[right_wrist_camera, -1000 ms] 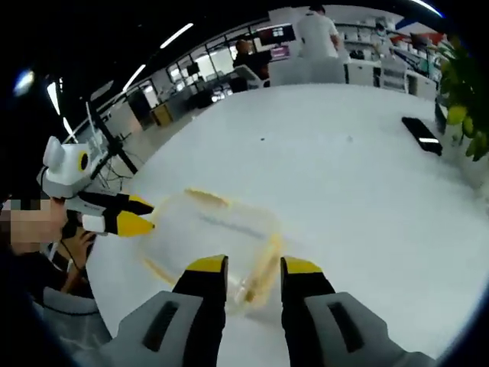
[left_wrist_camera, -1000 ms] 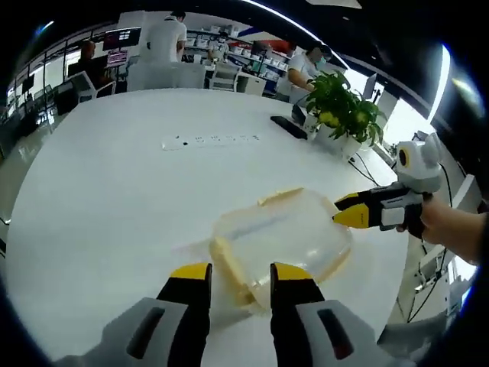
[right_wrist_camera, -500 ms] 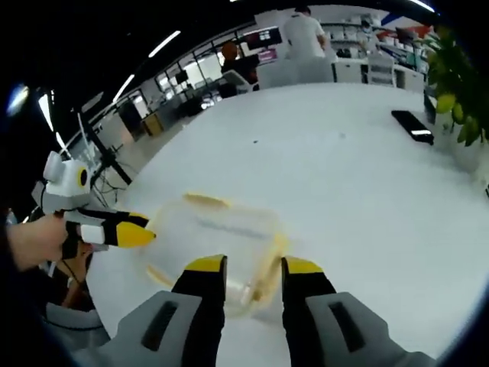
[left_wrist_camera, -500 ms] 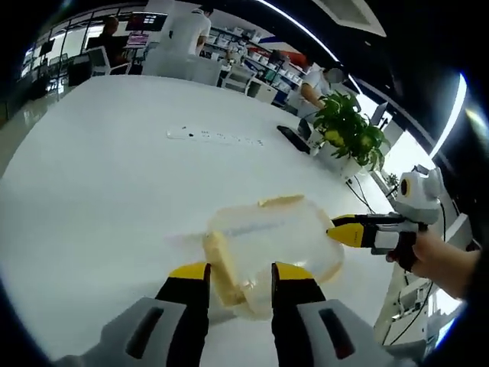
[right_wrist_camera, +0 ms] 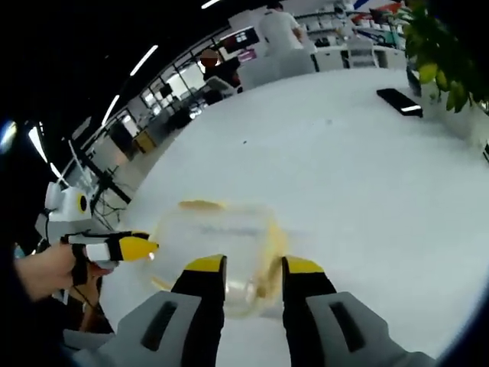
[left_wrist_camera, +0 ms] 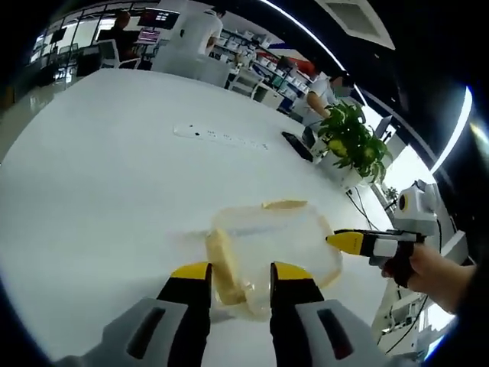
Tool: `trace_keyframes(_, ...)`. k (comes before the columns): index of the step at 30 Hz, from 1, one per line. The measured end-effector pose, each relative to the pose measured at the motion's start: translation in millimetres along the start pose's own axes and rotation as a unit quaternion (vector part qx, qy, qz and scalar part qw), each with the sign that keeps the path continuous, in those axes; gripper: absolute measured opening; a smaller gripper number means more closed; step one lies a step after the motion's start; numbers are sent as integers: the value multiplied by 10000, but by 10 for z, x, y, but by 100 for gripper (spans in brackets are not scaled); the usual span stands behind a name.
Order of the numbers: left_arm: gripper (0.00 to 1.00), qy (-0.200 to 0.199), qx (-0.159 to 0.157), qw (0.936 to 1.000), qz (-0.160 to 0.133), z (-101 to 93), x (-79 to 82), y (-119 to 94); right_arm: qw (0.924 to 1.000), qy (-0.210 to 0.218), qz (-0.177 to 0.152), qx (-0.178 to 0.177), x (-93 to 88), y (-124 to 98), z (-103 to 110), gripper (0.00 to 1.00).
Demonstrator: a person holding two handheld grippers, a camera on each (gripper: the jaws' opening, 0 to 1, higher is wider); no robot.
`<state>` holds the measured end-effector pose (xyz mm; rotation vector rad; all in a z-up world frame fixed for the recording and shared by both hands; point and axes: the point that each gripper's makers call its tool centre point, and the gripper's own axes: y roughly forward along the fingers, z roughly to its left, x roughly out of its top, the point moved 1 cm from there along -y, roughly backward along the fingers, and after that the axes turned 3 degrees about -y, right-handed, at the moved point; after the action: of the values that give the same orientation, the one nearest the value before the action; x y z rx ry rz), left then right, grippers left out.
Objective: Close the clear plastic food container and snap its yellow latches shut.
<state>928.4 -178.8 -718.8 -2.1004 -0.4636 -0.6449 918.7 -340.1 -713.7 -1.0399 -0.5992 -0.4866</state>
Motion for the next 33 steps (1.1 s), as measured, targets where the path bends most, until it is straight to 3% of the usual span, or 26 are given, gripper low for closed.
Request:
trace_keyframes(20, 16, -515, 189, 9985, -23, 9, 2, 18, 9998, 134, 67, -165, -5, -1, 20, 23)
trace_keyframes(30, 14, -478, 274, 9984, -107, -5, -5, 34, 9994, 186, 49, -273, -26, -12, 16, 21)
trace_keyframes(33, 13, -472, 281, 9983, -172, -43, 4, -62, 9993, 207, 64, -291, -50, 14, 12, 20)
